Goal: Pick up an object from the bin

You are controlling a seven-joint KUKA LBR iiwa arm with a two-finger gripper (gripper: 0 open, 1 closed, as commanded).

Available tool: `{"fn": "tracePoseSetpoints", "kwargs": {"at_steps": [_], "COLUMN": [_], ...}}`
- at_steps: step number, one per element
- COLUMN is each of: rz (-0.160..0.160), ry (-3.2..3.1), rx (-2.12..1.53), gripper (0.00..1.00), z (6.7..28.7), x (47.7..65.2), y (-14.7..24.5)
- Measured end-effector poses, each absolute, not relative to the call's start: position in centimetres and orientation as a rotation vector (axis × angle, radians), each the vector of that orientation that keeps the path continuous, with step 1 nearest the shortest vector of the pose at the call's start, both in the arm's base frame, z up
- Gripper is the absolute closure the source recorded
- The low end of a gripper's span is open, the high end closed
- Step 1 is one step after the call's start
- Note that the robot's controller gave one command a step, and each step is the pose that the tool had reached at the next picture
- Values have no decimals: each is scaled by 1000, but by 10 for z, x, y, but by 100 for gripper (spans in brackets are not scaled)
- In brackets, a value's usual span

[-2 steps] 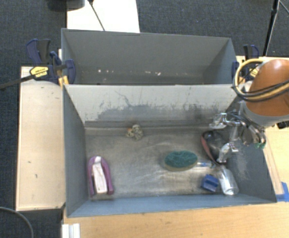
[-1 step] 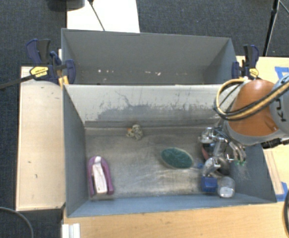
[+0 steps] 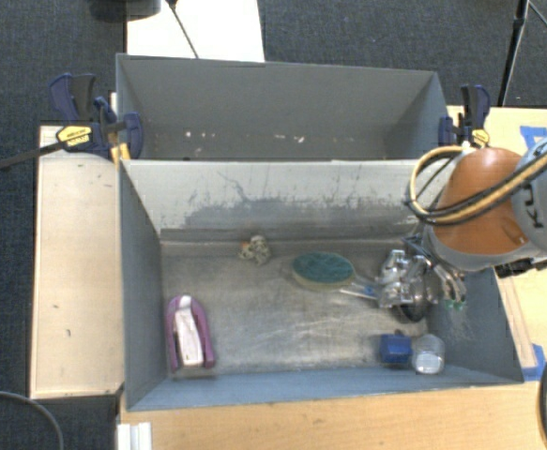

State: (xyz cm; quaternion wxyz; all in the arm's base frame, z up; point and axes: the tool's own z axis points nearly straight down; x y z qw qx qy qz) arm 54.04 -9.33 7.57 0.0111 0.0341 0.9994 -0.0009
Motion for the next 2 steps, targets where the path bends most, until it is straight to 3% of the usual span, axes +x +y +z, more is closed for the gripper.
{"fn": "tracePoseSetpoints", "kwargs": {"at_steps": [1,2], "rz": [-2,0], "ry": [3131,3068], "rx": [49,673], "gripper": [100,100], "z": [196,179], "x": [532,526], "y": [-80,-84]}}
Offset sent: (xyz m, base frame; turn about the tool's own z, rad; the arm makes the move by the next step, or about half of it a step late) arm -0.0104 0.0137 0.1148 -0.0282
